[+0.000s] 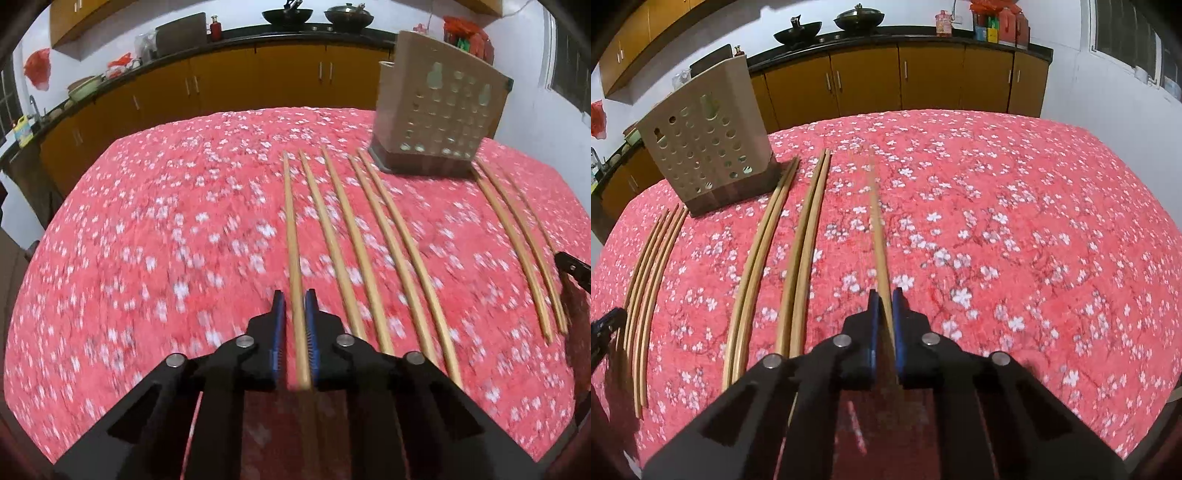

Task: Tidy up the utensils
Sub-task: 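Lower the left tool onto a wooden chopstick and close it while the right tool grasps another, then lift the held chopstick with the left tool while the right tool lifts its chopstick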

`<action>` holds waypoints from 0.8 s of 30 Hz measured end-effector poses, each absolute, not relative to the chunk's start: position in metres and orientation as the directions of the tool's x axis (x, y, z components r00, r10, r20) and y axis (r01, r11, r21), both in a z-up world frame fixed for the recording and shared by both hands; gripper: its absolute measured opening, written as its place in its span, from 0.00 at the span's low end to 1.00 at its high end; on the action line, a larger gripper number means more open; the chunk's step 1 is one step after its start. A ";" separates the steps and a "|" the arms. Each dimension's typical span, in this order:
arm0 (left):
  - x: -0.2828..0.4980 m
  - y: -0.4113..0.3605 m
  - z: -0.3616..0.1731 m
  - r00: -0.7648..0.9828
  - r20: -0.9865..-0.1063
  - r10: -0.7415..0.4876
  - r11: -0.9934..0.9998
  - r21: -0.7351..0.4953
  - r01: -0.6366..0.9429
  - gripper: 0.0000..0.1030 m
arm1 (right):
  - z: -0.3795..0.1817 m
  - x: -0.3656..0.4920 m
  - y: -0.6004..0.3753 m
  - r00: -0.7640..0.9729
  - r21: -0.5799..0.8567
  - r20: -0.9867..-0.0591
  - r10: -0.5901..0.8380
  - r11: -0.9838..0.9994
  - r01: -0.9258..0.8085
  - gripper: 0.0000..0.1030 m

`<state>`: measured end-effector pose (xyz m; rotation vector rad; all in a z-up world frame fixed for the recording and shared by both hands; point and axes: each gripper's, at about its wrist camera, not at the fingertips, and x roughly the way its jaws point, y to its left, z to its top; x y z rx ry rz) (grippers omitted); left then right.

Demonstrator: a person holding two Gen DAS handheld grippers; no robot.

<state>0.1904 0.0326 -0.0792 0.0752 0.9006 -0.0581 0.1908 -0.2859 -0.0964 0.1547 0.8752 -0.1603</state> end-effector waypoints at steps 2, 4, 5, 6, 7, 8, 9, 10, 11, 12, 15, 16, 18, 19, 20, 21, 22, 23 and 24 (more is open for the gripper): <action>0.207 0.036 -0.079 0.615 -0.788 -0.009 0.996 0.045 0.073 0.11 | -0.096 0.196 -0.289 0.628 0.070 -0.774 -0.078 0.976 0.207 0.08; 0.219 0.039 -0.078 0.616 -0.788 -0.009 0.997 0.042 0.068 0.11 | -0.096 0.204 -0.294 0.624 0.077 -0.778 -0.080 0.972 0.220 0.08; 0.222 0.041 -0.078 0.618 -0.786 -0.011 0.997 0.038 0.067 0.11 | -0.096 0.207 -0.295 0.622 0.080 -0.779 -0.079 0.971 0.224 0.08; 0.225 0.042 -0.079 0.622 -0.783 -0.016 0.997 0.033 0.067 0.11 | -0.096 0.209 -0.297 0.622 0.082 -0.779 -0.080 0.970 0.228 0.08; 0.227 0.043 -0.079 0.629 -0.777 -0.023 0.997 0.025 0.068 0.11 | -0.096 0.212 -0.299 0.626 0.080 -0.775 -0.086 0.969 0.233 0.08; 0.228 0.044 -0.079 0.631 -0.775 -0.031 0.997 0.017 0.070 0.11 | -0.097 0.213 -0.299 0.631 0.074 -0.770 -0.094 0.969 0.234 0.08; 0.229 0.046 -0.079 0.631 -0.775 -0.041 0.997 0.006 0.072 0.11 | -0.098 0.216 -0.300 0.639 0.062 -0.762 -0.106 0.970 0.235 0.08; 0.229 0.047 -0.079 0.631 -0.774 -0.050 0.997 -0.006 0.072 0.11 | -0.099 0.217 -0.300 0.639 0.064 -0.762 -0.105 0.970 0.236 0.08; 0.230 0.047 -0.079 0.631 -0.774 -0.057 0.997 -0.015 0.072 0.11 | -0.099 0.218 -0.301 0.640 0.069 -0.762 -0.102 0.969 0.236 0.08; 0.227 0.050 -0.079 0.631 -0.773 -0.066 0.997 -0.027 0.071 0.11 | -0.100 0.218 -0.302 0.641 0.074 -0.761 -0.098 0.969 0.236 0.08; 0.219 0.052 -0.079 0.630 -0.773 -0.082 0.996 -0.042 0.077 0.11 | -0.100 0.217 -0.305 0.642 0.087 -0.761 -0.089 0.967 0.238 0.08; 0.217 0.052 -0.079 0.629 -0.773 -0.084 0.996 -0.041 0.082 0.11 | -0.100 0.215 -0.305 0.642 0.087 -0.762 -0.089 0.968 0.237 0.08; 0.212 0.050 -0.079 0.629 -0.773 -0.085 0.995 -0.038 0.087 0.11 | -0.099 0.209 -0.302 0.642 0.083 -0.761 -0.091 0.968 0.235 0.09; 0.211 0.050 -0.079 0.629 -0.773 -0.082 0.996 -0.034 0.088 0.11 | -0.098 0.205 -0.301 0.642 0.080 -0.761 -0.093 0.969 0.235 0.09; 0.209 0.049 -0.079 0.626 -0.776 -0.080 0.996 -0.032 0.087 0.11 | -0.098 0.203 -0.301 0.641 0.077 -0.761 -0.095 0.969 0.235 0.10; 0.208 0.049 -0.079 0.625 -0.777 -0.076 0.996 -0.029 0.085 0.11 | -0.098 0.203 -0.300 0.641 0.076 -0.761 -0.095 0.969 0.234 0.10; 0.205 0.049 -0.078 0.626 -0.777 -0.071 0.996 -0.024 0.084 0.11 | -0.098 0.203 -0.300 0.642 0.076 -0.761 -0.095 0.969 0.235 0.11; 0.204 0.048 -0.078 0.626 -0.777 -0.065 0.996 -0.018 0.082 0.11 | -0.097 0.201 -0.299 0.642 0.076 -0.761 -0.096 0.969 0.235 0.11; 0.201 0.049 -0.078 0.624 -0.779 -0.064 0.997 -0.016 0.081 0.11 | -0.098 0.200 -0.298 0.642 0.076 -0.761 -0.097 0.969 0.236 0.11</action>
